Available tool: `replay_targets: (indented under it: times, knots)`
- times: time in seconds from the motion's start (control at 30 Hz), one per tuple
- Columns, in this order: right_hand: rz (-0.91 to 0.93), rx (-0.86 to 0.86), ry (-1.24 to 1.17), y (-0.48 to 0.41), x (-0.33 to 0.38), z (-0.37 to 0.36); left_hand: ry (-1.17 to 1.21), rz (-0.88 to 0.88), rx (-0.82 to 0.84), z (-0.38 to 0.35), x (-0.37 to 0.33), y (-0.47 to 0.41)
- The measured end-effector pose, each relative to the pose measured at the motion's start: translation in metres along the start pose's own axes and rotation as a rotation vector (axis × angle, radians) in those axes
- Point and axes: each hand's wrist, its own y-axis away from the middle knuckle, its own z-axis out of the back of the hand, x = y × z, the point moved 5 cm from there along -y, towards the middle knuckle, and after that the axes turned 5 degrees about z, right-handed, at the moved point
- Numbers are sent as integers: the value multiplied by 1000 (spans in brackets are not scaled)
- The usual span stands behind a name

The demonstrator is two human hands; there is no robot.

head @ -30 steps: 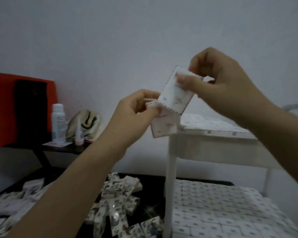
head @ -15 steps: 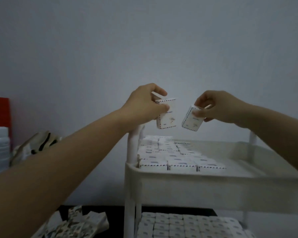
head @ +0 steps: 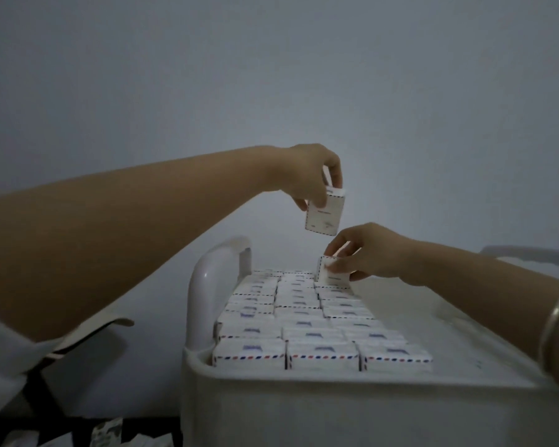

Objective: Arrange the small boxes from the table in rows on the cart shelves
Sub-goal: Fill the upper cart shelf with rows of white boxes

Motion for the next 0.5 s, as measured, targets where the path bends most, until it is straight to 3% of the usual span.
replay_targets:
  times: [0.2,0.33,0.5]
  knots:
    - [-158,50,-109,5,-7,-14,-207,9,134,-32,3,-24]
    - [-303,49,-274,11,-16,-18,-379,-99,77,-54,1,-28]
    - [-367,-25,-444,17,-23,-11,-363,-184,69,-71,-1,-30]
